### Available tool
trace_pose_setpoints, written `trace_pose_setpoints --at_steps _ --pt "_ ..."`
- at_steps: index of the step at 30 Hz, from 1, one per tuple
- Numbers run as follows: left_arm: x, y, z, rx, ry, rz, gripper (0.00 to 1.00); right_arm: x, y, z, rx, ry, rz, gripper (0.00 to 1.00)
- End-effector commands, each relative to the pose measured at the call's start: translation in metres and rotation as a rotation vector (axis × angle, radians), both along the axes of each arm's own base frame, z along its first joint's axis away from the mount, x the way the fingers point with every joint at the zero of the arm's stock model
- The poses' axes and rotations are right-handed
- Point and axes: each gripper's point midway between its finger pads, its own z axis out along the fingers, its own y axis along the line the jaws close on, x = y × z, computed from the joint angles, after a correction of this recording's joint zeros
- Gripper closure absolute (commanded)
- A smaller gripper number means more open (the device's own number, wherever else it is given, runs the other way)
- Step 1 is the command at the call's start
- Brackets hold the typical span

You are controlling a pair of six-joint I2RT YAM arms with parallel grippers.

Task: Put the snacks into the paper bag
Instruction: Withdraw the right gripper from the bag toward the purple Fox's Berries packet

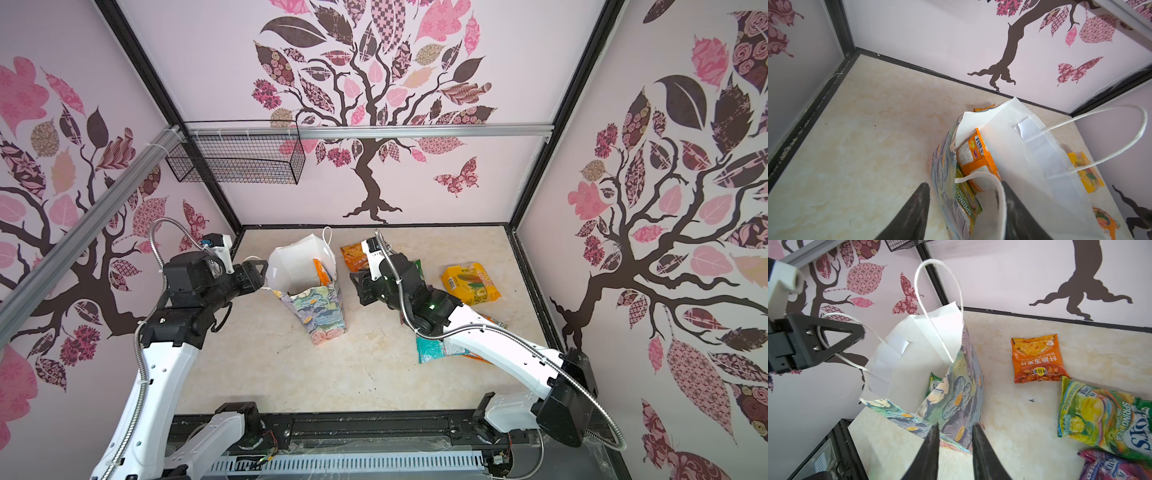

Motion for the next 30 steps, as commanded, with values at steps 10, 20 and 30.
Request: trace_pose_setpoints --at_steps 10,20,30 --pt "-0.012 -0.001 0.012 0.010 -0.088 -0.008 0.83 0.019 -0.014 0.009 0.033 -0.015 -0.047 0.70" --pt "-0.009 -0.004 0.006 -0.002 -0.073 -0.026 1.00 0.025 -0.022 -0.011 -0.026 0.036 -0.075 0.70" --pt "-0.009 0.005 0.003 0.023 -0.066 0.019 1.00 0.054 -0.073 -0.072 -0.178 0.162 -0.242 0.65"
